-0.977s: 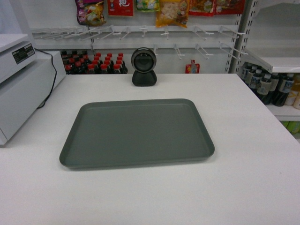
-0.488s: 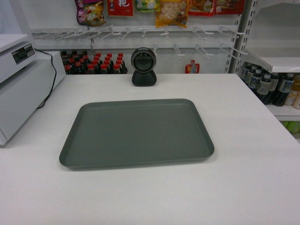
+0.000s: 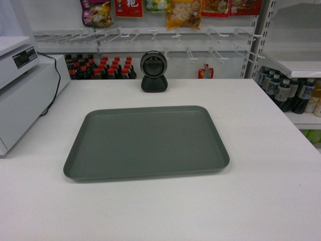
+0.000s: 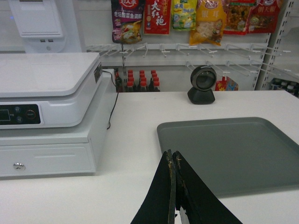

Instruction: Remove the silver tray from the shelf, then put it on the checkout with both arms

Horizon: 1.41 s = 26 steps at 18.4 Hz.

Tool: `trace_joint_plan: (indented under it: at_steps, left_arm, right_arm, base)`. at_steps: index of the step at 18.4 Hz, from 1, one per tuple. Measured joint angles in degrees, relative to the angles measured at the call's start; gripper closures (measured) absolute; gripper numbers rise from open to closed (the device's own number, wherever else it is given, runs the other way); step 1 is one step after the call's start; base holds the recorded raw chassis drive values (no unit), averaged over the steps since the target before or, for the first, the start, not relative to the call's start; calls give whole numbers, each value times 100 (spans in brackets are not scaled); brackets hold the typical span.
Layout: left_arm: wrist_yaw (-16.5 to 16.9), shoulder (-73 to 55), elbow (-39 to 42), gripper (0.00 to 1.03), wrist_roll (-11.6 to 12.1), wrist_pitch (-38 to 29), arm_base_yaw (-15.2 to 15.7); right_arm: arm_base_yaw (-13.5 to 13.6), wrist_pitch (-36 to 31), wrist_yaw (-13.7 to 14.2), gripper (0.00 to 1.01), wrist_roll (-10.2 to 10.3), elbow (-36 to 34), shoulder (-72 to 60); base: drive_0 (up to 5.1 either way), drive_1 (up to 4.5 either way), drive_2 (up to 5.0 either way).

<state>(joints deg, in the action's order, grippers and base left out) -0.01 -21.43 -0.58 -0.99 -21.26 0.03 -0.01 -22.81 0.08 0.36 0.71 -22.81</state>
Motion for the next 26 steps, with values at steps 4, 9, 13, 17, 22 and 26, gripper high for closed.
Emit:
trace_joint_plan:
  at_steps: [4, 9, 13, 17, 22, 26]
  left_arm:
    - [0, 678, 2, 102, 0, 667, 0]
    - [2, 2107, -2, 102, 2, 2068, 0]
    - [2, 2096, -2, 102, 0, 2155, -4]
    - [2, 2096, -2, 81, 0, 2151, -4]
    - [2, 2096, -2, 63, 0, 2149, -4]
    - [2, 2096, -2, 4, 0, 2151, -4]
  right_arm:
    - [0, 695, 0, 100, 0, 0, 702]
    - [0, 2332, -9, 100, 0, 2, 2068]
    - [0, 2295, -9, 100, 0, 2, 2260]
    - [0, 2302, -9, 81, -2, 2, 2260]
    - [0, 2302, -9, 63, -2, 2, 2260]
    - [0, 2302, -9, 3, 0, 2, 2260]
  base:
    - [0, 0, 0]
    - [0, 0, 0]
    - [0, 0, 0]
    - [0, 0, 0]
    - [0, 0, 0]
    - [0, 0, 0]
